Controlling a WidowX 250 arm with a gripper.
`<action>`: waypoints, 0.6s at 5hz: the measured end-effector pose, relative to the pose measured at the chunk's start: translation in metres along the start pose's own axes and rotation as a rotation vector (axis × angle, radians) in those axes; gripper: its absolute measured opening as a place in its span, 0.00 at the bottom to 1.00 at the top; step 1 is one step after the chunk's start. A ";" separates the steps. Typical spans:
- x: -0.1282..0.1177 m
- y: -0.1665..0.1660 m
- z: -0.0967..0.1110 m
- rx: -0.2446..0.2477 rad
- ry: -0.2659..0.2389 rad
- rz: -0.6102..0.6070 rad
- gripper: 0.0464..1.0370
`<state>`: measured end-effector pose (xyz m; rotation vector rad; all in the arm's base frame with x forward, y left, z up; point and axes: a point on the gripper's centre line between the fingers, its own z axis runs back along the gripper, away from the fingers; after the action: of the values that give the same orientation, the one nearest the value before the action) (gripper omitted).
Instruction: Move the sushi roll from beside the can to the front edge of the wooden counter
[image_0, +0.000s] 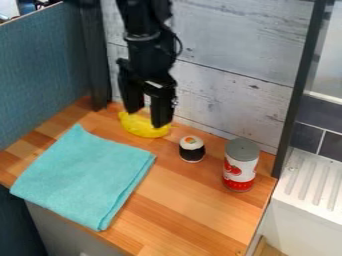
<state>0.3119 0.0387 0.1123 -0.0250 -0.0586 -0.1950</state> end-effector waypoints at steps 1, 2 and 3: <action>0.012 -0.006 -0.015 -0.025 0.007 -0.013 0.96; 0.023 -0.014 -0.035 -0.047 0.023 -0.032 0.96; 0.036 -0.017 -0.050 -0.050 0.040 -0.031 0.96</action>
<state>0.3467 0.0137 0.0649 -0.0701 -0.0145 -0.2283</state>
